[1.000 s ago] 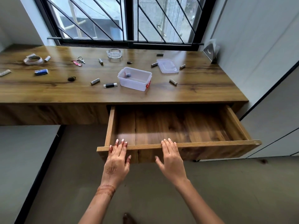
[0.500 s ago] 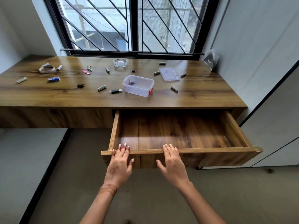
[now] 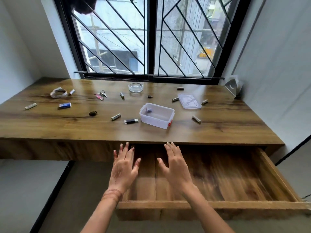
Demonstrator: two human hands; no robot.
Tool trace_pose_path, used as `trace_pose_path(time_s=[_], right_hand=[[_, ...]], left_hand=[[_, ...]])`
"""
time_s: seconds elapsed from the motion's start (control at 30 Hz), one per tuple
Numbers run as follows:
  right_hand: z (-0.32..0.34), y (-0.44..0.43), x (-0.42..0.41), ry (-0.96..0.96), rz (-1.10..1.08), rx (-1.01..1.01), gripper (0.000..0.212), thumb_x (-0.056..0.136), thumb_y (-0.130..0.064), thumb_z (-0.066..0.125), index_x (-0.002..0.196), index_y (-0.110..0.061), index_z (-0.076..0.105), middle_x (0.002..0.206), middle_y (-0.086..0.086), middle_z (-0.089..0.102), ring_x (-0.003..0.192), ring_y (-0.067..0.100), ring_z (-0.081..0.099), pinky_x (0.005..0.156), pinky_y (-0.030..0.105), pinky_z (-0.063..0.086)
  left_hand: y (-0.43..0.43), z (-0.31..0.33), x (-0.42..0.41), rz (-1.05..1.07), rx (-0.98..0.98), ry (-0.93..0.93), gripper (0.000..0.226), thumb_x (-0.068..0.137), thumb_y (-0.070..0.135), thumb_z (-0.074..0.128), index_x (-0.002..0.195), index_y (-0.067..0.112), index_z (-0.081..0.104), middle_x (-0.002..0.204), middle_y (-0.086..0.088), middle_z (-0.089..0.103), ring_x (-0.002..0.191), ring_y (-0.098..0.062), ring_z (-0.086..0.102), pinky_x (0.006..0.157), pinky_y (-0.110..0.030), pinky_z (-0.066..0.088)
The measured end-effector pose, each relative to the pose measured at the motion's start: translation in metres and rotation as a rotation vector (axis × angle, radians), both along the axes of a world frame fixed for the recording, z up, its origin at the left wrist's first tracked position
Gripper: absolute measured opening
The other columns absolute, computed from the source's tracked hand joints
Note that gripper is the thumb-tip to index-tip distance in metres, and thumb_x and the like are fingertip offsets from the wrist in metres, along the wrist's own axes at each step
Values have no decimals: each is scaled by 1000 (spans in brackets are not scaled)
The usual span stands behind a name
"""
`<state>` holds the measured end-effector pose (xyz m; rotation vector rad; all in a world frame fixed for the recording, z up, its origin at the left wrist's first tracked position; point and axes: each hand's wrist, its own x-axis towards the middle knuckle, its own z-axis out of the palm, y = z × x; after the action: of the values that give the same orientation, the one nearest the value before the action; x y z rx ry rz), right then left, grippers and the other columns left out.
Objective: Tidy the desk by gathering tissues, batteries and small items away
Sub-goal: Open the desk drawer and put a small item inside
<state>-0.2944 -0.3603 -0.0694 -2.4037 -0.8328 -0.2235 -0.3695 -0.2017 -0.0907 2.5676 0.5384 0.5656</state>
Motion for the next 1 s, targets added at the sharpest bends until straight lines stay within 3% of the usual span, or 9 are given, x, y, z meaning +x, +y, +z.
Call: trace_pose_path(time_s=[0.1, 0.23, 0.33, 0.53, 0.7, 0.73, 0.8, 0.87, 1.0], right_hand=[[12, 42, 26, 4, 21, 13, 54, 90, -28, 56, 138, -9, 38, 144, 7, 40, 137, 17, 32, 110, 21, 18], [23, 101, 57, 37, 71, 8, 54, 91, -24, 54, 140, -12, 34, 147, 4, 36, 137, 15, 30, 106, 16, 16], [21, 147, 82, 90, 116, -18, 52, 91, -20, 53, 139, -7, 36, 145, 8, 38, 136, 20, 34, 111, 22, 24], [11, 209, 116, 92, 176, -190, 53, 91, -7, 44, 141, -3, 28, 148, 11, 31, 139, 21, 25, 114, 26, 17], [-3, 227, 132, 89, 203, -317, 51, 88, 3, 38, 139, 0, 31, 145, 16, 35, 135, 28, 30, 114, 34, 24], [-5, 228, 132, 69, 196, -328, 47, 86, 4, 36, 132, 1, 40, 137, 18, 43, 129, 31, 39, 109, 36, 32], [-15, 232, 135, 11, 161, -296, 37, 76, 2, 35, 102, -3, 61, 104, 14, 63, 96, 31, 61, 83, 36, 53], [-21, 233, 136, -38, 108, -251, 31, 69, -4, 35, 81, -10, 63, 81, 6, 65, 72, 24, 64, 61, 27, 55], [-21, 233, 135, -111, 80, -257, 34, 67, -5, 29, 77, -12, 61, 74, 3, 63, 66, 21, 63, 54, 25, 52]], left_hand=[[38, 11, 26, 25, -20, 19, 54, 94, 30, 46, 143, 14, 28, 156, -4, 11, 144, -16, 1, 112, -28, -10], [92, 22, 59, 60, -44, 44, 55, 94, 27, 47, 143, 16, 26, 157, -4, 10, 145, -16, 1, 114, -28, -7], [133, 25, 82, 63, -61, 52, 57, 94, 25, 47, 144, 12, 24, 156, -5, 13, 145, -18, 3, 115, -28, -4], [183, 15, 117, 63, -109, 106, 58, 93, 24, 48, 144, 9, 24, 156, -7, 17, 145, -20, 8, 117, -30, 2], [200, 2, 135, 66, -154, 122, 58, 91, 22, 50, 143, 8, 28, 154, -7, 22, 144, -21, 12, 118, -31, 5], [202, -1, 136, 63, -156, 124, 57, 91, 21, 51, 143, 9, 29, 154, -7, 22, 144, -21, 12, 118, -31, 5], [208, -6, 137, 65, -159, 132, 56, 91, 20, 50, 142, 9, 30, 154, -7, 21, 144, -21, 12, 117, -31, 4], [216, -9, 138, 74, -165, 116, 54, 91, 18, 50, 141, 9, 33, 153, -7, 24, 144, -21, 14, 118, -32, 6], [236, -8, 139, 155, -165, 58, 45, 94, 15, 44, 137, 5, 38, 151, -11, 29, 142, -24, 20, 118, -35, 11]])
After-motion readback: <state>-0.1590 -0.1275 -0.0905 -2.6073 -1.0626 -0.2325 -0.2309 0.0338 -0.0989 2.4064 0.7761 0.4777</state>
